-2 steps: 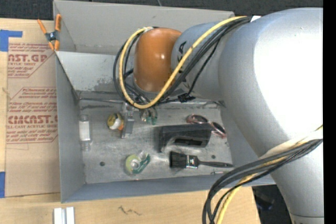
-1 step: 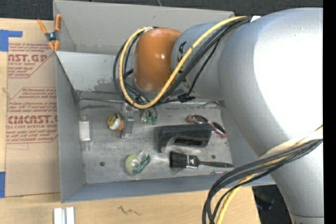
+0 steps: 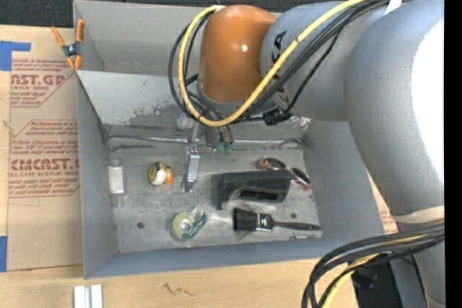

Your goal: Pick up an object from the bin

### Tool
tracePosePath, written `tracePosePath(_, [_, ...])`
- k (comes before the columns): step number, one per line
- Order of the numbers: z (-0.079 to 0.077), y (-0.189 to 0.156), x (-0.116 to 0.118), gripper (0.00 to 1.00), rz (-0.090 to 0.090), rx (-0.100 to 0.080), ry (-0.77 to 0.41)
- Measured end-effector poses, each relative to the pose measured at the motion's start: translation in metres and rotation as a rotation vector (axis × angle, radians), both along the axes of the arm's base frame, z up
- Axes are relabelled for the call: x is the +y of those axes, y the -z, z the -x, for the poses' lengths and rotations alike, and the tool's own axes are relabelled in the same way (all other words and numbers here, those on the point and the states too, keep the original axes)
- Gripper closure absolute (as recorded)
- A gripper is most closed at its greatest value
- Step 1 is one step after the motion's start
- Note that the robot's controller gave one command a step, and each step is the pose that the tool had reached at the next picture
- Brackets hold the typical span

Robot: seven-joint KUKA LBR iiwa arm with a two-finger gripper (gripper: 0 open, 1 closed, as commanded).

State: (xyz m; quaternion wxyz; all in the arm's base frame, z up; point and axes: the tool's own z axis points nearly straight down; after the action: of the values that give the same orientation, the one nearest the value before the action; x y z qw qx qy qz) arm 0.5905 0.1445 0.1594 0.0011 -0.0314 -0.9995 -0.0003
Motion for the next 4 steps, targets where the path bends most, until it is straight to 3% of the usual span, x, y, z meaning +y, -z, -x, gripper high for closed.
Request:
tracePosePath(1, [-0.002, -0.068, -0.003, 0.0, -0.003, -0.012, 0.024])
tracePosePath(2, [0.02, 0.002, 0.02, 0.0, -0.001, -0.009, -0.077])
tracePosePath(3, [0.032, 0.037, 0.001, 0.0, -0.001, -0.001, -0.178])
tracePosePath(4, [0.004, 0.088, 0.008, 1.0, -0.002, -0.009, -0.059])
